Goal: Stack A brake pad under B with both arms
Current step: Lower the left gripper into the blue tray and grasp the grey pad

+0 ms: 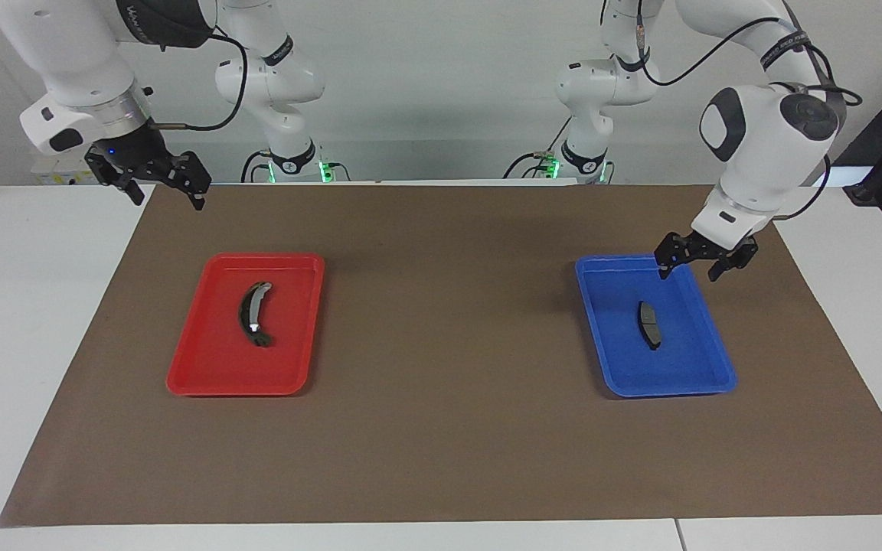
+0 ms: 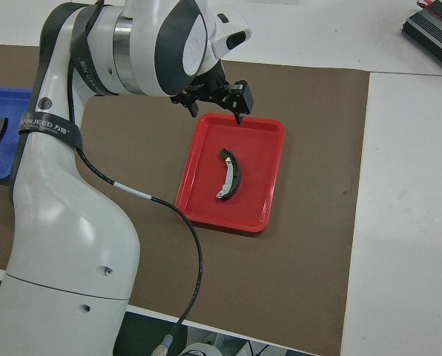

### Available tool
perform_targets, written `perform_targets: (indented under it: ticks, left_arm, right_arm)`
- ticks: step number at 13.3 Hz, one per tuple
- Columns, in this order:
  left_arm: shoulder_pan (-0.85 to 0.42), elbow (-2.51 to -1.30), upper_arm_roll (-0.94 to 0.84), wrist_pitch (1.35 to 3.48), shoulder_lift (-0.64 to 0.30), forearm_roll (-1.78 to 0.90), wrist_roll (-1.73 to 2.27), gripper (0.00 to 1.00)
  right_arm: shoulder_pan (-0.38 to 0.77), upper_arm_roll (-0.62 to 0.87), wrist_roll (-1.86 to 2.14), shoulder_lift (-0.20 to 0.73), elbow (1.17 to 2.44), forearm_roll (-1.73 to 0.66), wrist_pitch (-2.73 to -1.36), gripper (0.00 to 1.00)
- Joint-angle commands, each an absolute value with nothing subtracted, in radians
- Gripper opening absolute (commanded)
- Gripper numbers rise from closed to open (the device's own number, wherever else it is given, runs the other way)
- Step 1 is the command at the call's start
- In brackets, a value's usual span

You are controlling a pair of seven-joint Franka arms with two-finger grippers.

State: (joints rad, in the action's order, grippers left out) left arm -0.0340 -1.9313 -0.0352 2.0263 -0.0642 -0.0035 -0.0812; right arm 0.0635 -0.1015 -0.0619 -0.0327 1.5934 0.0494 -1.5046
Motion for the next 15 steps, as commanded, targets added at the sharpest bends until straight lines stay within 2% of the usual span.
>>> perform_targets:
  ticks: [1, 6, 13, 14, 15]
  left_arm:
    - [-0.028, -1.994, -0.034, 2.17, -0.136, -0.005, -0.091, 0.96]
    - [0.007, -2.089, -0.035, 2.368, -0.245, -0.005, -0.104, 0.96]
    - [0.003, -2.146, -0.037, 2.359, -0.239, -0.005, -0.143, 0.91]
    - [0.002, -2.146, -0.037, 2.358, -0.239, -0.005, -0.144, 0.81]
    - [0.002, -2.145, -0.038, 2.355, -0.239, -0.005, -0.147, 0.66]
  right_arm:
    - [0.061, -0.104, -0.051, -0.044, 1.609, 0.051, -1.517, 1.0]
    - [0.061, -0.104, -0.051, -0.044, 1.609, 0.051, -1.517, 1.0]
    - [0.061, -0.106, -0.051, -0.044, 1.609, 0.051, -1.517, 1.0]
    - [0.061, -0.104, -0.051, -0.044, 1.609, 0.051, -1.516, 1.0]
    - [0.06, -0.106, -0.051, -0.044, 1.609, 0.051, -1.517, 1.0]
